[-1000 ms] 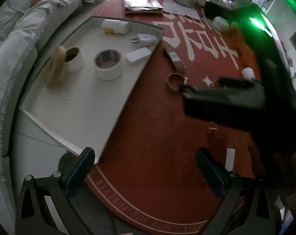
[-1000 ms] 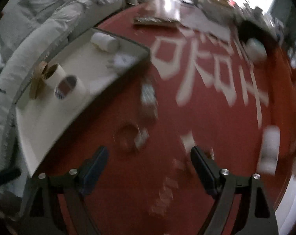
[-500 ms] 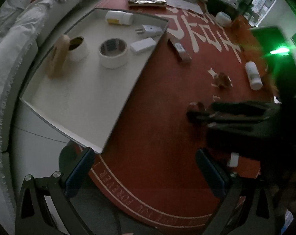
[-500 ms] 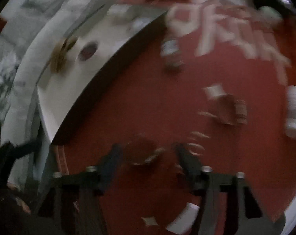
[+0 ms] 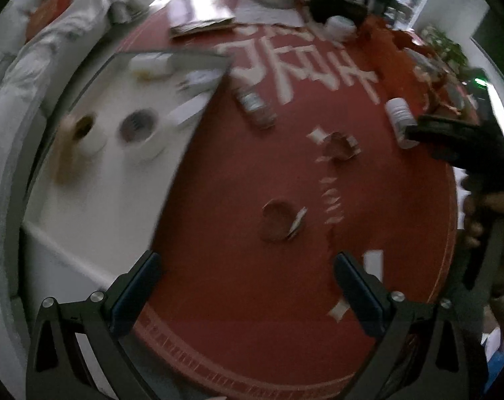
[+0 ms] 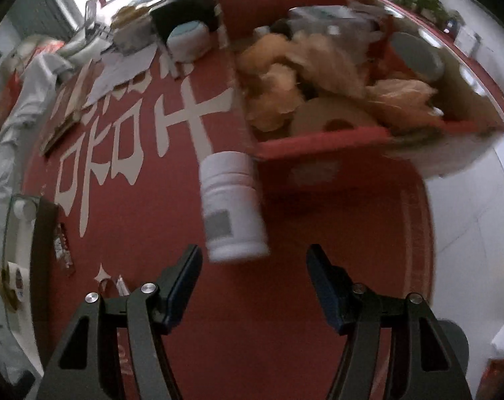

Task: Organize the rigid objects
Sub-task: 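Grasp the white pill bottle with the right tool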

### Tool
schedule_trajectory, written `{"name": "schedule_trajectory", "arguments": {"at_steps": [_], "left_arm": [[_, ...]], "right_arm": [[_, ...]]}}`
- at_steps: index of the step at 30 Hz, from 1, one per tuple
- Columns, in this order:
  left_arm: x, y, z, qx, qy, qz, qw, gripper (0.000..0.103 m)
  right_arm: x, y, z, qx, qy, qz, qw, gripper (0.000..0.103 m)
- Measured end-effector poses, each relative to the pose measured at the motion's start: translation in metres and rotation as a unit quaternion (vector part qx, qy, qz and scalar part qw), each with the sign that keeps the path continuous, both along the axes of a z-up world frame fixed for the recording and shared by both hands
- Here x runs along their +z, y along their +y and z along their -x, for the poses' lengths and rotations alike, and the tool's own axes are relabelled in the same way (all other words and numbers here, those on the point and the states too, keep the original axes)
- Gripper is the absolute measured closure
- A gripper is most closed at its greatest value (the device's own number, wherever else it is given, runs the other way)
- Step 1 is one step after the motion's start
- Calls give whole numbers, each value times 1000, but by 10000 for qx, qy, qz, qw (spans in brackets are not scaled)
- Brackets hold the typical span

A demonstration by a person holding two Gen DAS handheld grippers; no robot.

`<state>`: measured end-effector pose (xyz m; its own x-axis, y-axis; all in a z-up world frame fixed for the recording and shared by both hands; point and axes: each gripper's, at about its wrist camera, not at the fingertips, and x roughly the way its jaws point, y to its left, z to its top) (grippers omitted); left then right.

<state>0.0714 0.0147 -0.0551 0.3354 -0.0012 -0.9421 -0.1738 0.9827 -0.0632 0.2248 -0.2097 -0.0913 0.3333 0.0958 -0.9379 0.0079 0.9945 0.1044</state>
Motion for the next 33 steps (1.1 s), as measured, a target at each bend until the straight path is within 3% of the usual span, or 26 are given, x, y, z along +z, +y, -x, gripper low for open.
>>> {"name": "schedule_trajectory", "arguments": {"at_steps": [4, 5, 6, 9, 14, 16, 18, 20, 25, 26, 28, 33], "left_arm": [[-14, -24, -30, -290, 4, -193, 9994, 0], [-21, -29, -36, -319, 56, -252, 9992, 0], [-26, -32, -40, -317, 86, -294, 9990, 0], [-36, -33, -44, -203, 146, -336, 9991, 0], [-49, -28, -44, 33, 231, -228, 9995, 0], [-52, -28, -44, 71, 239, -214, 9995, 0], [-56, -28, -45, 76, 216, -283, 9993, 0], [-59, -28, -48, 92, 244, -312, 9992, 0], [-72, -30, -54, 139, 334, -332, 9988, 0], [-72, -30, -54, 178, 293, -252, 9991, 0], [-73, -30, -52, 173, 254, -266, 9992, 0], [-74, -33, -45, 218, 82, -292, 9993, 0]], "right_arm": [[-16, 20, 0, 35, 52, 133, 9999, 41], [-17, 21, -1, 25, 11, 180, 9998, 55], [-21, 24, -2, 83, -38, 203, 9998, 60], [-21, 25, 4, 355, 95, 156, 9992, 60], [-19, 17, 61, 886, 520, -16, 9947, 60], [-20, 11, 76, 899, 586, -127, 9941, 55], [-14, 6, 79, 755, 420, -139, 9962, 38], [-12, 8, 76, 754, 299, 0, 9967, 38], [-25, 20, 68, 930, 470, 445, 9936, 36], [-27, 24, 65, 934, 478, 457, 9934, 31], [-35, 29, 62, 978, 602, 410, 9925, 1], [-40, 36, 63, 1138, 575, 480, 9907, 0]]}}
